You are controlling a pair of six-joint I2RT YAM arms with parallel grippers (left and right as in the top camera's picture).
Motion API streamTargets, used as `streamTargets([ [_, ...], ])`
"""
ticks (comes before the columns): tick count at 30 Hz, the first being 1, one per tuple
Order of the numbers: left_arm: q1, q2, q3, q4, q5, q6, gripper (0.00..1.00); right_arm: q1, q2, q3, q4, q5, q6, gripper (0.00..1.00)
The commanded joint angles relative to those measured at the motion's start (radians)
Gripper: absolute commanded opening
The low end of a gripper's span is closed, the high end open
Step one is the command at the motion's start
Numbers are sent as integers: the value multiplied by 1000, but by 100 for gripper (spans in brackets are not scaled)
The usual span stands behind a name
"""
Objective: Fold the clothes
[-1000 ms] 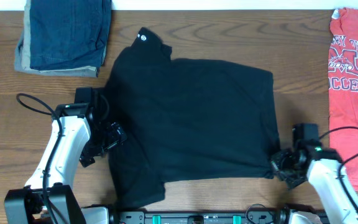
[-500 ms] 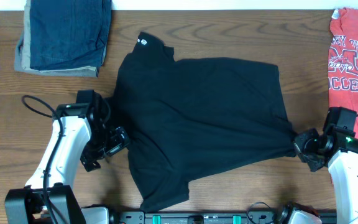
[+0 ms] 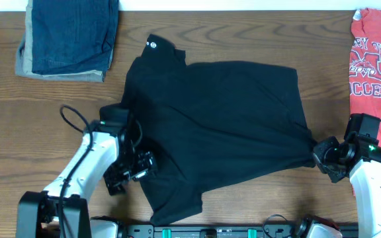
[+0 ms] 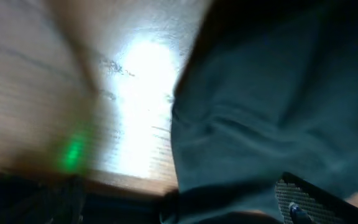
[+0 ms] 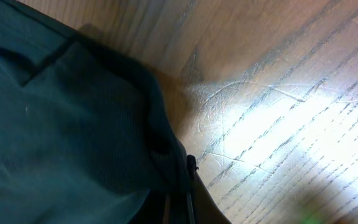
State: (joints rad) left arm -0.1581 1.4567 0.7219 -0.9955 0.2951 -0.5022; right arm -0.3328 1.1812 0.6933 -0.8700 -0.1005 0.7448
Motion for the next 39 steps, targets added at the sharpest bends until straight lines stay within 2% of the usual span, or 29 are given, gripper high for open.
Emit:
streamTargets([
  [1, -26, 0, -63, 46, 32, -34, 98, -11, 4, 22, -2, 13, -21, 4],
  [6, -79, 0, -121, 184, 72, -44, 98, -11, 4, 22, -1, 5, -21, 4],
  [10, -111, 0, -146, 260, 71, -112, 100, -11, 4, 22, -2, -12, -25, 4],
  [12, -120, 0, -153, 288, 65, -121, 96, -11, 4, 22, -3, -13, -30, 5],
  [14, -122, 0, -154, 295, 59, -137, 91, -11, 4, 22, -6, -13, -33, 4],
  [18, -123, 0, -154, 295, 55, -136, 71, -11, 4, 22, -11, -13, -37, 5],
  [27, -123, 0, -156, 294, 14, -136, 49, -11, 4, 22, -13, -25, -37, 5],
  [28, -123, 0, -156, 295, 5, -135, 44, -11, 4, 22, -13, -29, -37, 5],
  [32, -123, 0, -156, 294, 8, -136, 10, -11, 4, 22, -16, -39, -40, 5],
  [33, -123, 0, -155, 290, 8, -136, 6, -11, 4, 22, -17, -39, -40, 5],
  [39, -123, -8, -126, 226, 10, -130, 6, -11, 4, 22, -28, -37, -48, 5],
])
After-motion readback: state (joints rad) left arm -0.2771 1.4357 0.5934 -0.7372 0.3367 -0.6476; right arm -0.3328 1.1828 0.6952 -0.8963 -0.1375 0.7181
